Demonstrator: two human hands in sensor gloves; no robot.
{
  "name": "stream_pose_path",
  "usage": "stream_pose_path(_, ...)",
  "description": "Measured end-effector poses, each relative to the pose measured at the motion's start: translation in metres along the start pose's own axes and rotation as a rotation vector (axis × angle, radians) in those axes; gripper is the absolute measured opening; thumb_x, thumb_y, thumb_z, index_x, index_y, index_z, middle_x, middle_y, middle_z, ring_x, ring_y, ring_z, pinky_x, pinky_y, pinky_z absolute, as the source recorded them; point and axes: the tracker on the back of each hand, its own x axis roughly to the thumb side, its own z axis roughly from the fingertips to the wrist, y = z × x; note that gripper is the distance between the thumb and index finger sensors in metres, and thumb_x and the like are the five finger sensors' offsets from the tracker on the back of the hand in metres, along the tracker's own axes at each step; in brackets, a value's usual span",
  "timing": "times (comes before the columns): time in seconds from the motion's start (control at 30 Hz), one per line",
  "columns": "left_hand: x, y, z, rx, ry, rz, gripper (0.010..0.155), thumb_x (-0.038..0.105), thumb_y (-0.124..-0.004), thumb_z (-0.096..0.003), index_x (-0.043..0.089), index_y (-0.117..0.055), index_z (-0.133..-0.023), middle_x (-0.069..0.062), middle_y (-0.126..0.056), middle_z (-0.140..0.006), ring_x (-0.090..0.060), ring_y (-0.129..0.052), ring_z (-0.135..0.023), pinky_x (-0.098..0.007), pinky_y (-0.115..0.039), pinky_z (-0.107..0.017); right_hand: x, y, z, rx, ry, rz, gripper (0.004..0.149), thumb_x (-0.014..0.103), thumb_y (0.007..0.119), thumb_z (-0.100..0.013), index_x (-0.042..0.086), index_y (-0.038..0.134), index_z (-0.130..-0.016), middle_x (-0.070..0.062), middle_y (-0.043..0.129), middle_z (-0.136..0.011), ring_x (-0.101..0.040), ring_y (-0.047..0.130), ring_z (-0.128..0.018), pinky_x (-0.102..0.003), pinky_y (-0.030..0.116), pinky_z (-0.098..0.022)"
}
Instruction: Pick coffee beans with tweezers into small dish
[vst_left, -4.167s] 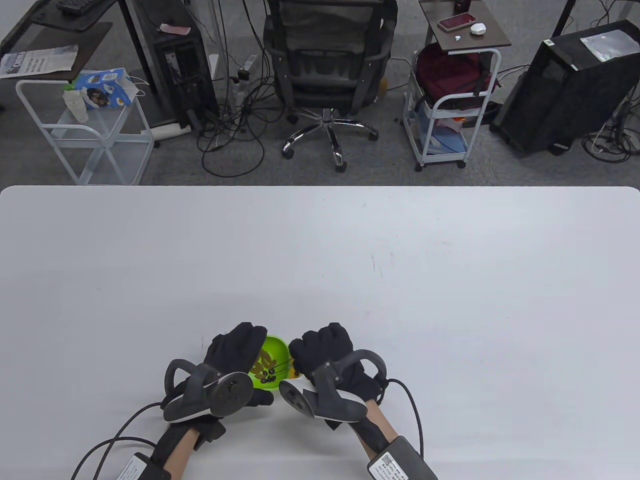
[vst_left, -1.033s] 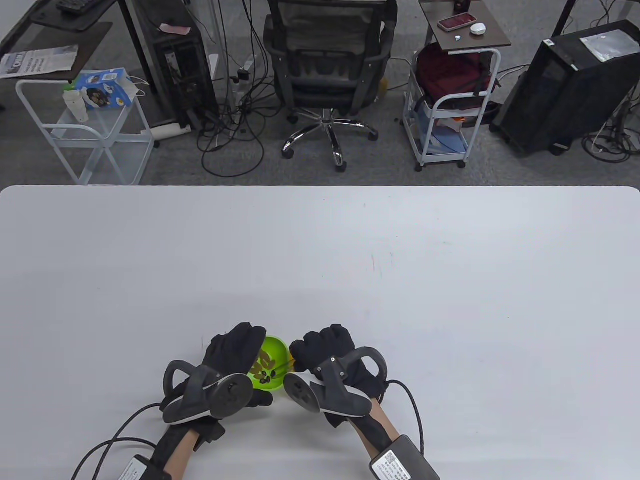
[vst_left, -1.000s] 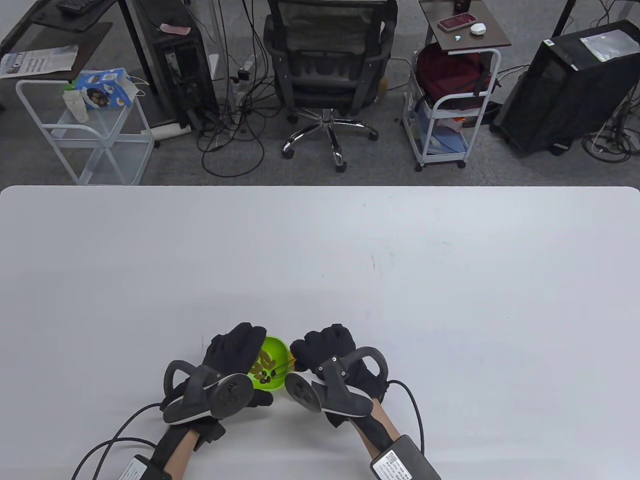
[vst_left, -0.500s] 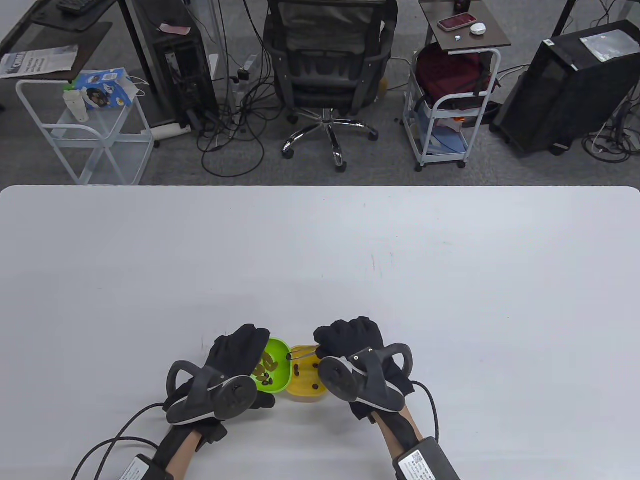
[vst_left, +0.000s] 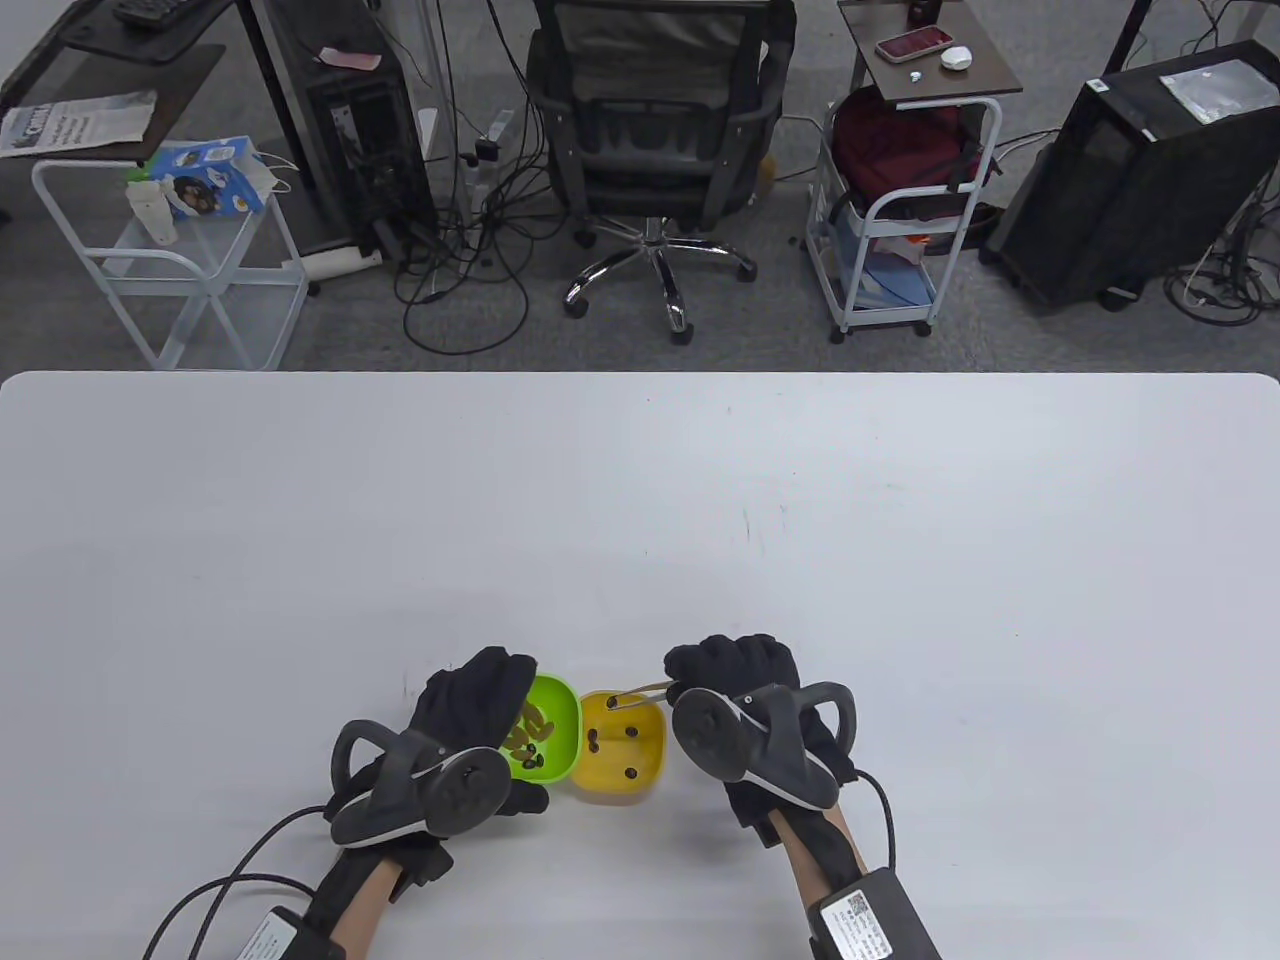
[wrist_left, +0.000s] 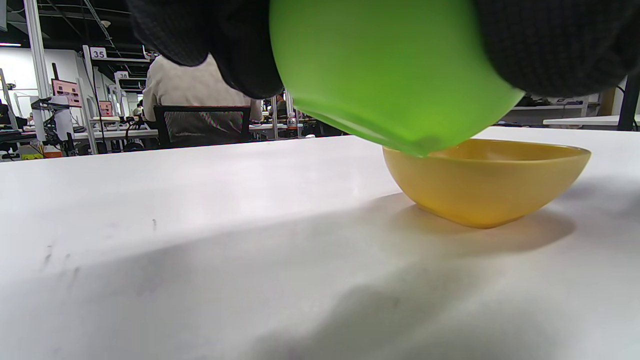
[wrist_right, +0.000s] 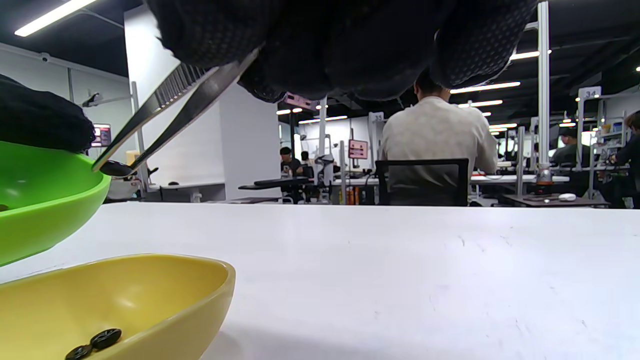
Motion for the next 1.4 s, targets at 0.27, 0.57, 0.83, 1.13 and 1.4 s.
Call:
stream_pose_path(0.27, 0.000, 0.000, 0.000, -0.002, -0.002, -0.002, 0.113, 0.067, -0.081, -0.0300, 0.002, -0.051, -0.117, -0.029, -0.060, -0.120, -0.043, -0.086, -0.100, -0.063, -0.070, -0.075, 0.007, -0.003, 0.001, -0.037, -0.029, -0.032, 0.044, 0.039, 0.069, -0.044, 0.026, 0.076, -0.085, 0.005, 0.087, -0.068, -0.018, 0.092, -0.052, -0.057, 0.070, -0.071)
stream_pose_path(0.57, -0.001, 0.000, 0.000, 0.003, 0.000, 0.002, 0.113, 0.067, -0.080, -0.0302, 0.001, -0.051, -0.117, -0.030, -0.060, -0.119, -0.043, -0.086, -0.100, -0.063, -0.070, -0.075, 0.033, 0.001, 0.003, -0.038, -0.129, -0.012, 0.044, 0.039, 0.069, -0.044, 0.026, 0.077, -0.085, 0.005, 0.088, -0.067, -0.018, 0.092, -0.051, -0.057, 0.071, -0.070)
stream_pose_path(0.83, 0.000, 0.000, 0.000, 0.003, -0.002, 0.000, 0.113, 0.067, -0.080, -0.0301, 0.002, -0.051, -0.117, -0.029, -0.060, -0.119, -0.043, -0.086, -0.100, -0.063, -0.070, -0.075, 0.053, 0.014, 0.003, 0.003, -0.196, 0.026, 0.044, 0.039, 0.069, -0.044, 0.026, 0.077, -0.085, 0.005, 0.088, -0.067, -0.018, 0.092, -0.051, -0.057, 0.071, -0.070)
stream_pose_path(1.13, 0.000, 0.001, 0.000, 0.007, -0.006, -0.006, 0.113, 0.067, -0.081, -0.0299, 0.002, -0.051, -0.117, -0.029, -0.060, -0.120, -0.043, -0.086, -0.100, -0.063, -0.070, -0.075, 0.063, 0.020, 0.001, 0.023, -0.221, 0.044, 0.044, 0.039, 0.069, -0.044, 0.026, 0.076, -0.085, 0.005, 0.088, -0.067, -0.018, 0.092, -0.052, -0.056, 0.070, -0.070)
stream_pose_path(1.4, 0.001, 0.001, 0.000, 0.012, -0.008, -0.003, 0.113, 0.067, -0.081, -0.0300, 0.002, -0.051, -0.117, -0.030, -0.060, -0.119, -0.043, -0.086, -0.100, -0.063, -0.070, -0.075, 0.067, 0.020, 0.000, 0.029, -0.225, 0.084, 0.044, 0.039, 0.070, -0.044, 0.026, 0.077, -0.085, 0.005, 0.088, -0.067, -0.019, 0.092, -0.052, -0.057, 0.070, -0.070)
